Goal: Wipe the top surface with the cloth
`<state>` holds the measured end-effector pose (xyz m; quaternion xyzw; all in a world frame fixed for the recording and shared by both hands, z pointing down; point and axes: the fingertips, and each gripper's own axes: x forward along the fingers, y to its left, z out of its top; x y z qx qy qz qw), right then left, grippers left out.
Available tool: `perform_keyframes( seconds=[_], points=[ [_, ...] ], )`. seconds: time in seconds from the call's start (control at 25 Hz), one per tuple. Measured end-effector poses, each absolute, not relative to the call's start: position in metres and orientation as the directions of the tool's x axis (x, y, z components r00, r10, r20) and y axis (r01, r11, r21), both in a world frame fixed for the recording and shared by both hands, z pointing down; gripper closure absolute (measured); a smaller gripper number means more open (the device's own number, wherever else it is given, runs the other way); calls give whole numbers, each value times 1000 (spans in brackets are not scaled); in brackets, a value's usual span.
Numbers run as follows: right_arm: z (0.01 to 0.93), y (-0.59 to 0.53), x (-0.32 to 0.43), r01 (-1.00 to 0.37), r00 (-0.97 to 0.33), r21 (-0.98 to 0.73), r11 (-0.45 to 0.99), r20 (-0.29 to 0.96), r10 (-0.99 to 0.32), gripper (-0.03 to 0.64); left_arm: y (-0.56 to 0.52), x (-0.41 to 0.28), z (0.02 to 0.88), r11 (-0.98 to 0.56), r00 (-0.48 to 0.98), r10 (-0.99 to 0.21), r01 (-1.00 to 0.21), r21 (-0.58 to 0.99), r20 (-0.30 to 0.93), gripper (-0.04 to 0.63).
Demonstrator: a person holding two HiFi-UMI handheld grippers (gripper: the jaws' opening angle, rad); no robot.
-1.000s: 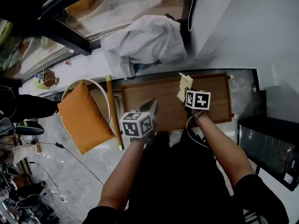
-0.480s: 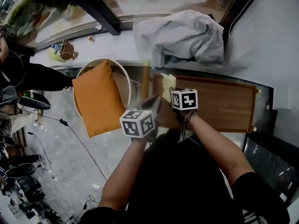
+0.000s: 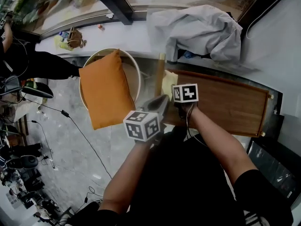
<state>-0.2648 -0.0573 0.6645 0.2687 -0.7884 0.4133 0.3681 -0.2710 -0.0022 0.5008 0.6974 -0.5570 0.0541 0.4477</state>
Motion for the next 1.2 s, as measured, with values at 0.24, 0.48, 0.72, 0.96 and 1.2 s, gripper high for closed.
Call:
perform_keyframes(
  seconds=[0.24,0.48,0.72,0.96,1.2],
  points=[
    [680,-60,-231,-780,-515,-403,479,848,-125,583,-1,-251,502,0,401,-713,-820,572,575,583],
    [682,-72,-189,-805,-495,-385,451,855,-153,583,-6,-227,507,-9,410,-697,-825,565,588,583],
    [681,-84,-132,-838,-464,-367,403,868,-174,584,-17,-198,510,-18,423,-676,-828,561,603,583],
    [678,-100,-72,-866,-439,-352,356,875,-202,583,-33,-159,511,-43,442,-660,-829,557,607,583],
    [675,-113,-14,-888,-416,-342,308,882,-222,583,-45,-112,515,-71,468,-636,-827,557,614,583]
  ],
)
